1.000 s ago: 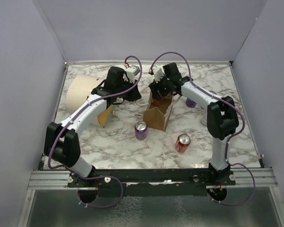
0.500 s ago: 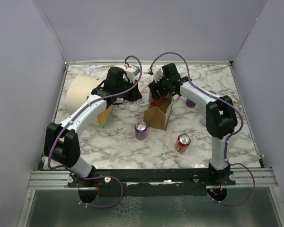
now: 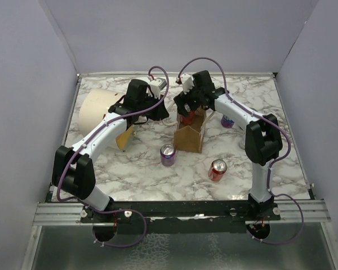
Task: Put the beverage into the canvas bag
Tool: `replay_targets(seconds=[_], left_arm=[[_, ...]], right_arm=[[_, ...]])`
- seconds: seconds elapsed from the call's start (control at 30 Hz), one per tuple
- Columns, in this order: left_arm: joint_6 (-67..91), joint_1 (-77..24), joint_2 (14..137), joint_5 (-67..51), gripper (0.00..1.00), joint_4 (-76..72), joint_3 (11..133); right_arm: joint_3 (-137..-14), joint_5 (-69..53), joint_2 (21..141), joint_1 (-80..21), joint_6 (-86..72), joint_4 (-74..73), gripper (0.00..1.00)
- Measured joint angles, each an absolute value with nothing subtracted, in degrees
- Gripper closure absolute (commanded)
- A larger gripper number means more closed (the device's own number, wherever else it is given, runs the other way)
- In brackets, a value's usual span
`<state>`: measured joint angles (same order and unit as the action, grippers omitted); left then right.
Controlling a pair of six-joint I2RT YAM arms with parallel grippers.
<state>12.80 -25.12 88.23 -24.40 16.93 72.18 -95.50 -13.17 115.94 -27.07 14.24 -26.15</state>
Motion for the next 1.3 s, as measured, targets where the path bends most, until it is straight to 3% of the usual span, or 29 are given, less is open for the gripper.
replay_targets(seconds=[0.33, 0.67, 1.0, 1.3], left_arm=[[13.34, -25.12, 88.23, -24.38, 1.00, 16.95, 72.18], [13.91, -25.12, 88.25, -24.45, 1.00, 16.97, 72.25], [14.46, -25.12, 88.44, -25.80, 1.00, 16.47, 72.31], [14.50, -25.12, 89.47, -27.24, 1.00, 15.99, 72.31]], right_arm=[[-96.27, -14.31, 113.95, -27.07, 14.26, -28.49, 0.08], [-95.44, -20.08, 100.53, -27.07, 17.30, -31.09, 0.08], [-78.30, -28.58, 76.99, -27.05, 29.89, -37.98, 0.06], [-65.41, -33.76, 66.08, -27.07, 40.53, -50.85, 0.06]])
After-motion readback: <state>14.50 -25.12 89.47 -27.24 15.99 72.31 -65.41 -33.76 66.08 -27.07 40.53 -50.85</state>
